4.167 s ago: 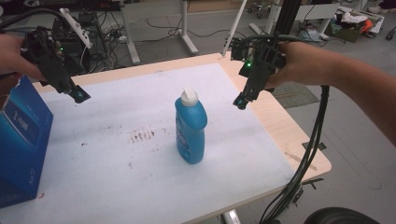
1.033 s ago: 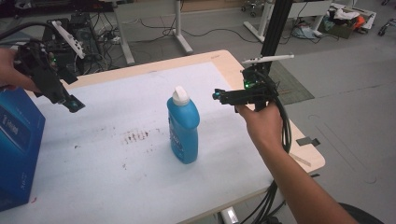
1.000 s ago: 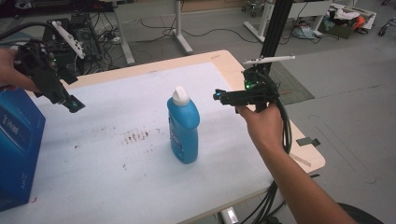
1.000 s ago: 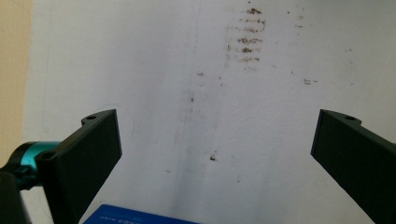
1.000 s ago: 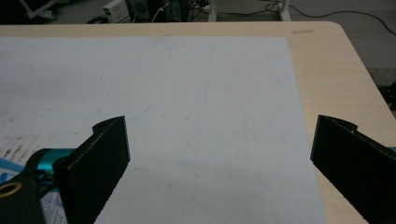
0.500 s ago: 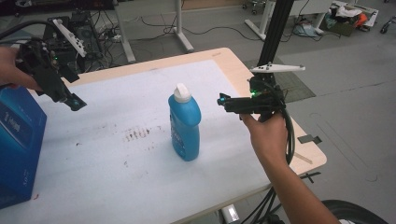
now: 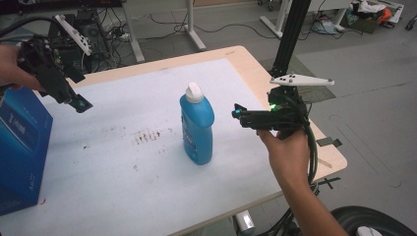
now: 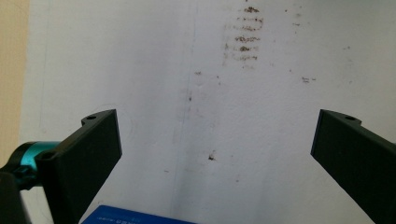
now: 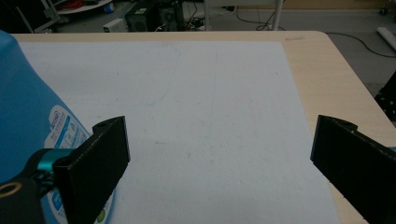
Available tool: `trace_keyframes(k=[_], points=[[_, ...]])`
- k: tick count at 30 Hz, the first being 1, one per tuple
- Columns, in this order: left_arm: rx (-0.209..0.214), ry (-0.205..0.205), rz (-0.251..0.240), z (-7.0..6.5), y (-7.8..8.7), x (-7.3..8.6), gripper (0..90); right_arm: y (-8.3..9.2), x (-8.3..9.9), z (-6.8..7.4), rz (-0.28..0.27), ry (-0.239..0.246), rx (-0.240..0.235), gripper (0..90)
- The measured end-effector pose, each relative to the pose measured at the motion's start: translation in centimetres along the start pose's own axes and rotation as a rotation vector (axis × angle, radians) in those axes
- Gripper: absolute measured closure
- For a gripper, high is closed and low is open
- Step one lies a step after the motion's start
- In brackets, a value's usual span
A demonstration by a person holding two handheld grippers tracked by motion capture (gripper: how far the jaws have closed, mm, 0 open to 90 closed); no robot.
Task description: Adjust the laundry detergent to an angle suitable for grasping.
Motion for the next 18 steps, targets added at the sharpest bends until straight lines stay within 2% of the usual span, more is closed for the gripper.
trace_keyframes(k=[18], points=[[-0.01, 0.01, -0.009, -0.8, 0.4, 0.3, 1.7, 1.4, 1.0, 1.4, -0.005, 0.007, -0.013, 4.0]])
Point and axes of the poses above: each handheld gripper's, and its own axes: y roughly backward along the jaws, x roughly out of its underside, z roughly to its left, the point moved 3 cm from there along -y, roughly forward along the jaws, and after that the axes turned 9 degrees about z, right-handed, at the moved point
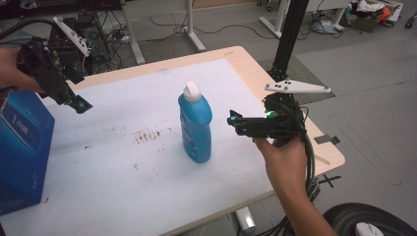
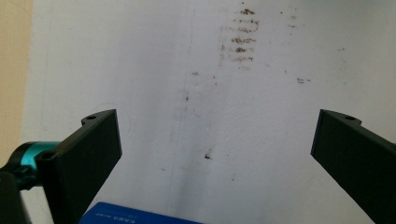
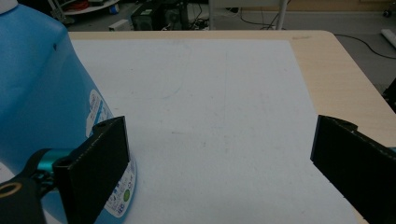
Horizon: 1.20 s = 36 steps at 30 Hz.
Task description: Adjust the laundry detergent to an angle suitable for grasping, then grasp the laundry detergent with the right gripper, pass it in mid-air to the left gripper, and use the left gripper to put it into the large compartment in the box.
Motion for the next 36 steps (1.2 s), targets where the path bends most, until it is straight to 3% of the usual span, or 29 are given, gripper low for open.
trace_keyframes(k=[36], points=[[-0.016, 0.003, -0.011, -1.0, 0.7, 1.0, 1.7, 1.0, 1.6, 1.6, -0.008, -0.008, -0.009, 4.0]])
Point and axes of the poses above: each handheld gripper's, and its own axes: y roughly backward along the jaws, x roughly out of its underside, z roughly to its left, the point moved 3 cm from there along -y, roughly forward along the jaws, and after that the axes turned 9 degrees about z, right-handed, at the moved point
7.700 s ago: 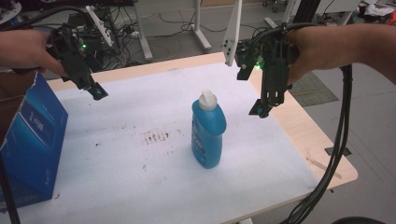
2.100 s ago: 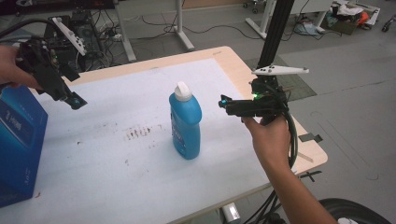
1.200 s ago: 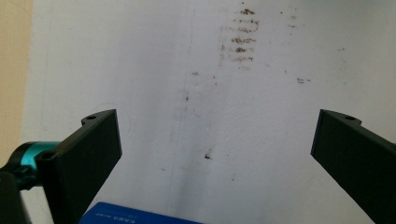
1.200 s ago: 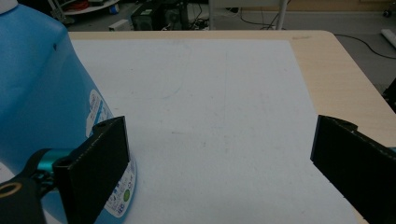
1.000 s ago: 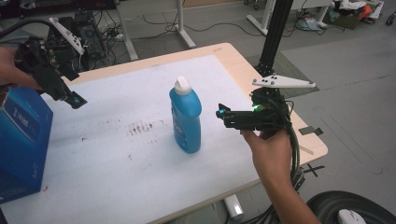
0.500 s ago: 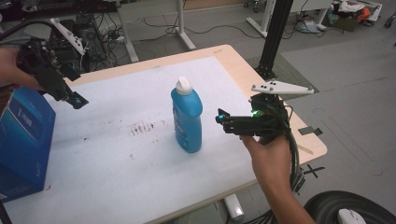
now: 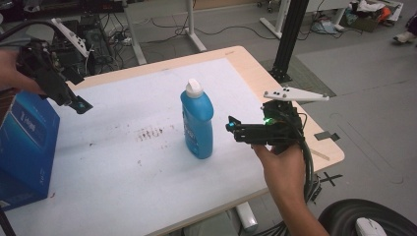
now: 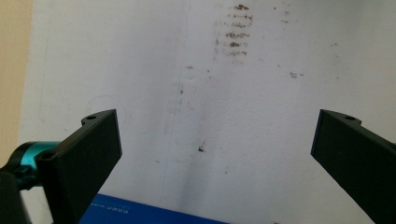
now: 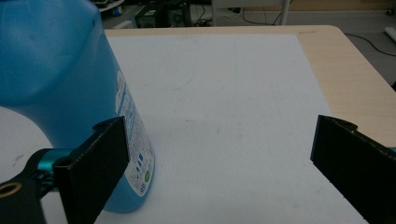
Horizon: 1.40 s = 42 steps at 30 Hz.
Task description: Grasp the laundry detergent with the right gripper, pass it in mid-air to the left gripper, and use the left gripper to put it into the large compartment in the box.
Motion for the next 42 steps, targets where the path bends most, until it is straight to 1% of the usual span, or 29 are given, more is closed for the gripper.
trace_keyframes(k=[2, 3, 4, 7, 9, 10, 11, 13, 15, 16, 18, 19, 22, 23, 28, 30, 35, 39, 42], points=[[-0.002, 0.003, -0.001, 0.0, 0.1, 0.1, 1.7, 0.1, 0.0, 0.2, -0.001, 0.0, -0.006, 4.0], [-0.004, 0.003, -0.001, 0.0, 0.1, 0.1, 1.7, 0.1, 0.1, 0.6, -0.003, 0.007, -0.009, 4.0], [-0.003, 0.004, 0.0, 0.0, 0.1, 0.1, 1.7, 0.1, 0.1, 0.6, -0.003, 0.007, -0.009, 4.0], [-0.003, 0.001, 0.004, 0.0, 0.0, 0.1, 1.7, 0.0, 0.3, 1.2, -0.006, 0.022, -0.01, 4.0], [-0.002, 0.001, -0.001, 0.0, 0.0, 0.0, 1.7, 0.0, 0.4, 1.7, -0.005, 0.027, -0.017, 4.0], [-0.003, -0.004, 0.0, 0.0, 0.0, 0.0, 1.7, 0.1, 0.5, 2.2, -0.003, 0.031, -0.028, 4.0], [-0.002, -0.006, 0.002, -0.1, 0.0, -0.1, 1.7, 0.1, 0.5, 2.2, -0.003, 0.031, -0.028, 4.0], [-0.002, -0.009, 0.002, -0.1, -0.1, -0.1, 1.7, 0.2, 0.5, 2.8, -0.01, 0.027, -0.04, 4.0], [-0.001, -0.006, 0.0, -0.1, -0.1, 0.0, 1.7, 0.2, 0.4, 3.3, 0.005, 0.004, -0.051, 4.0], [-0.003, -0.002, -0.005, 0.0, -0.1, 0.0, 1.7, 0.2, 0.4, 3.5, 0.004, 0.005, -0.051, 4.0], [-0.007, -0.003, 0.003, 0.0, -0.2, 0.2, 1.7, 0.2, 0.5, 3.8, 0.006, -0.002, -0.051, 4.0], [-0.004, -0.001, 0.003, 0.0, -0.3, 0.2, 1.7, 0.1, 0.5, 4.0, 0.007, -0.004, -0.058, 4.0], [-0.007, 0.001, 0.001, 0.1, -0.3, 0.4, 1.7, -0.1, 0.6, 4.6, 0.01, 0.012, -0.067, 4.0], [-0.002, 0.01, -0.004, 0.0, -0.3, 0.4, 1.7, -0.2, 0.7, 4.9, 0.012, 0.017, -0.069, 4.0], [-0.001, 0.006, 0.0, 0.1, -0.4, 0.5, 1.7, -0.5, 0.8, 5.9, 0.001, 0.034, -0.059, 4.0], [-0.001, 0.005, 0.002, 0.1, -0.4, 0.5, 1.7, -0.6, 0.8, 6.1, -0.002, 0.039, -0.053, 4.0], [0.0, 0.001, -0.005, 0.1, -0.5, 0.4, 1.7, -0.7, 0.6, 6.5, -0.008, 0.03, -0.053, 4.0], [-0.001, -0.002, -0.003, 0.1, -0.4, 0.4, 1.7, -1.1, 0.5, 6.8, 0.005, 0.033, -0.051, 4.0], [0.001, 0.005, -0.003, 0.1, -0.4, 0.6, 1.7, -1.4, 0.5, 6.9, 0.007, 0.033, -0.05, 4.0]])
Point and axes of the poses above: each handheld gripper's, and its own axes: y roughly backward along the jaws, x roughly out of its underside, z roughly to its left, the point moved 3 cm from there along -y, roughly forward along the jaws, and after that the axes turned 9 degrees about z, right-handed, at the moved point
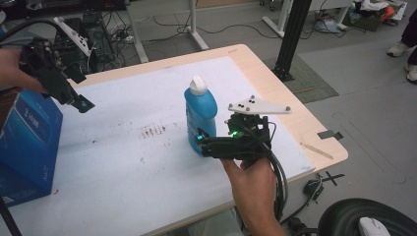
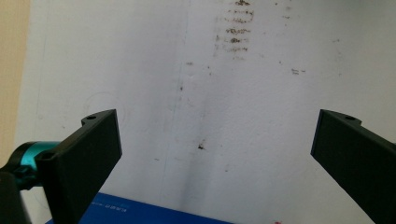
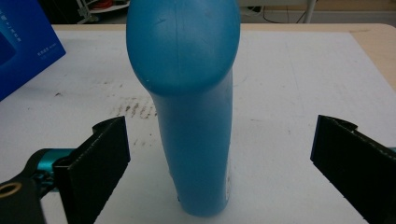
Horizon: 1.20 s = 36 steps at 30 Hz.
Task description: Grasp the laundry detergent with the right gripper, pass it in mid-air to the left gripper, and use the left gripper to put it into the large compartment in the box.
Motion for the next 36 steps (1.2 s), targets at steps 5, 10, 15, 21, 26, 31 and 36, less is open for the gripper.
trace_keyframes(k=[5, 10, 15, 21, 26, 31, 36], points=[[0.002, 0.006, 0.002, 0.1, 0.0, 0.2, 1.7, -0.5, -0.4, 0.2, 0.008, 0.002, 0.0, 4.0], [0.0, 0.002, -0.001, 0.2, -0.1, 0.2, 1.7, -1.2, -0.8, 0.6, 0.022, 0.01, -0.004, 4.0], [0.001, 0.006, -0.006, 0.2, 0.0, 0.2, 1.7, -1.8, -1.1, 0.7, 0.029, 0.011, -0.006, 4.0], [0.003, 0.011, -0.002, 0.3, -0.1, 0.3, 1.7, -2.6, -1.6, 1.2, 0.034, 0.022, 0.003, 4.0], [0.004, 0.011, -0.003, 0.3, -0.1, 0.4, 1.7, -3.4, -1.9, 1.3, 0.039, 0.015, 0.004, 4.0], [0.005, 0.009, 0.001, 0.4, -0.1, 0.4, 1.8, -3.9, -2.0, 1.3, 0.045, 0.003, 0.008, 4.2], [0.006, 0.011, -0.002, 0.5, -0.2, 0.5, 1.7, -4.2, -1.9, 1.1, 0.051, -0.004, 0.014, 4.8]])
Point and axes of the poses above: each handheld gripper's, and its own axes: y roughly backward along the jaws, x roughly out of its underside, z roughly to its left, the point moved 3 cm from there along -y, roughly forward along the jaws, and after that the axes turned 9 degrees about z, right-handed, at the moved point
